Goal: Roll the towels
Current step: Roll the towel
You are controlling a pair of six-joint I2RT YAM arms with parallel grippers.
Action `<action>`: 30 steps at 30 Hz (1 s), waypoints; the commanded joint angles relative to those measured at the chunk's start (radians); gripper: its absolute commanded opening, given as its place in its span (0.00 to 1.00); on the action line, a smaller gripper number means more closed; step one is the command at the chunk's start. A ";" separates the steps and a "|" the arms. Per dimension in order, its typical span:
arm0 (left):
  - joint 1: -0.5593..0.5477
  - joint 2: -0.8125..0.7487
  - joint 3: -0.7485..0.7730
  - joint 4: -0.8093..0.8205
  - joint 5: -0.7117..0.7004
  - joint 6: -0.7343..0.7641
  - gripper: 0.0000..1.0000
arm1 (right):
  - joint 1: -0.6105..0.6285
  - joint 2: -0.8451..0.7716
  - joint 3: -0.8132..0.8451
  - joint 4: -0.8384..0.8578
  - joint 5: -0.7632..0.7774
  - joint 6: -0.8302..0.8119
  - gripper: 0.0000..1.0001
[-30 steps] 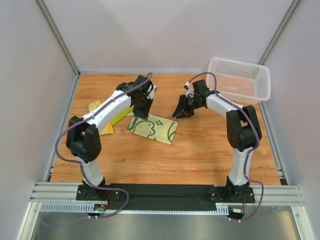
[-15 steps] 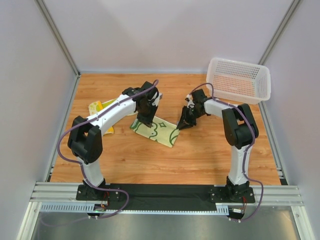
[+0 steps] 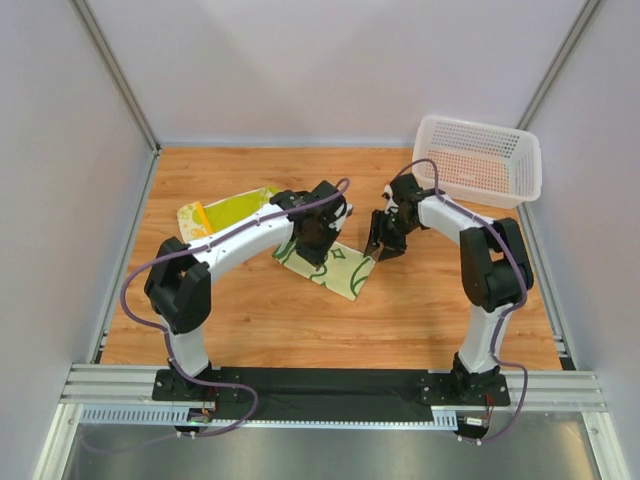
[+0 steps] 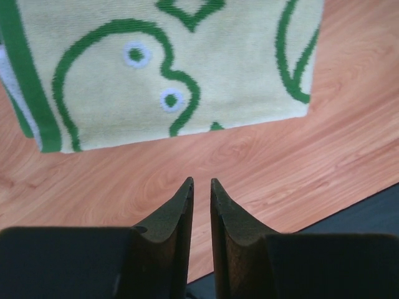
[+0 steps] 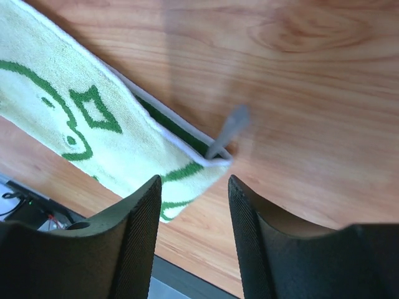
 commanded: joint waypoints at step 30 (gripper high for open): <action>-0.270 0.290 0.139 0.156 -0.006 0.070 0.46 | -0.214 -0.440 -0.248 -0.088 0.188 -0.023 0.57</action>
